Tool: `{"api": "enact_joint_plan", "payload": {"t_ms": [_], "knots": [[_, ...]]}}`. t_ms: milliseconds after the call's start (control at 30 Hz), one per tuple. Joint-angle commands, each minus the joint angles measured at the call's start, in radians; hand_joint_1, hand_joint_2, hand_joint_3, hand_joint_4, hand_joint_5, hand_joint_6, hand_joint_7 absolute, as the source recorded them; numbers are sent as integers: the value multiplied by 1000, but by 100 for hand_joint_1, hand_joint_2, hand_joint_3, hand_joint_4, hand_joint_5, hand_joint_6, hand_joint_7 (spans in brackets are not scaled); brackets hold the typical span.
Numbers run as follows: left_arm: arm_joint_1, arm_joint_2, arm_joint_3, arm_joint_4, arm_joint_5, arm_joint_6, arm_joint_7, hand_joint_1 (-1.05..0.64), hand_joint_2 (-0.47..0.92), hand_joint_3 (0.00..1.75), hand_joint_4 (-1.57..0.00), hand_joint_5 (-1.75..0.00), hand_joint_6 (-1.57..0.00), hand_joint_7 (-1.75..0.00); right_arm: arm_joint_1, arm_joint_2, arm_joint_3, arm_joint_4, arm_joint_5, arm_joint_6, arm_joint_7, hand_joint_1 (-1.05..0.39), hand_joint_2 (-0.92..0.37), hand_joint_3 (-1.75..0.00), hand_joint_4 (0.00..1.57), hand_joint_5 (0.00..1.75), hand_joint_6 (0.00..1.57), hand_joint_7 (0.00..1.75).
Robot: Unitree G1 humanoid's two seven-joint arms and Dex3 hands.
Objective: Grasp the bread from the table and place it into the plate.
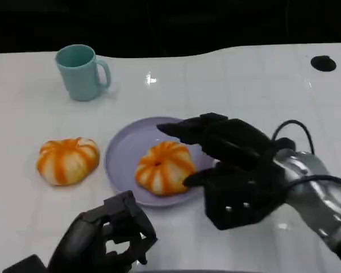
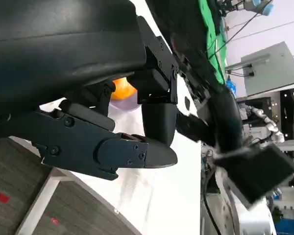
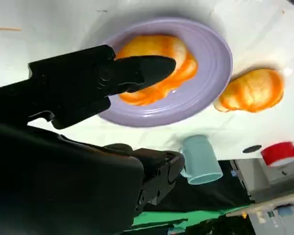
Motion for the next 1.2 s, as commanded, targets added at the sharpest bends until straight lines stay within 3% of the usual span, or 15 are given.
{"api": "enact_joint_plan", "payload": {"t_ms": [33,200,300,467,600,667,733,767,800,900,1000,1200], "knots": [[2,6,-1,-9,8,6,19,-53,92,31,-67,-175,-59,-155,100,-65,-59,-106,49,-63,-15,-69,-92,-14,0,40,17,3],[-2,6,0,-5,8,1,21,-52,92,31,-67,-175,-59,-155,234,-122,-128,-154,69,-187,-104,-61,-92,-9,5,57,25,6],[-3,7,1,-5,6,2,20,-52,92,31,-67,-175,-60,-155,285,-133,-154,-171,72,-216,-129,-59,-92,-9,9,61,29,8],[-6,8,2,-8,2,14,19,-52,92,31,-68,-175,-60,-156,410,-145,-216,-221,92,-269,-189,-46,-91,-5,31,74,58,22],[-7,8,3,-7,-7,15,13,-52,92,31,-69,-175,-61,-156,464,-132,-251,-215,97,-330,-252,-33,-89,-2,51,105,76,40],[-8,8,5,-2,-10,13,11,-52,92,31,-69,-175,-61,-156,487,-120,-264,-217,103,-341,-275,-25,-89,-2,61,122,79,60],[-9,9,5,4,-5,4,14,-52,92,31,-69,-175,-60,-156,511,-114,-274,-236,102,-330,-282,-18,-88,-13,64,142,77,86],[-9,9,5,4,-3,5,15,-52,92,31,-69,-175,-60,-156,525,-113,-278,-247,105,-325,-280,-17,-76,-37,64,148,76,96],[-8,10,5,2,-2,6,16,-52,92,31,-69,-175,-60,-156,535,-113,-281,-254,107,-324,-279,-16,-59,-72,64,155,74,106],[-5,10,6,-4,-4,15,17,-53,92,31,-69,-175,-60,-157,565,-118,-288,-279,111,-325,-274,-12,-43,-101,63,169,70,126],[-3,13,8,-9,-10,26,14,-54,92,30,-69,-175,-60,-157,596,-123,-295,-312,103,-310,-269,-10,-39,-108,63,174,65,142],[-2,19,14,-4,-17,15,6,-52,92,30,-68,-175,-60,-156,632,-110,-292,-327,87,-297,-282,-10,-35,-115,66,175,61,151]]}}
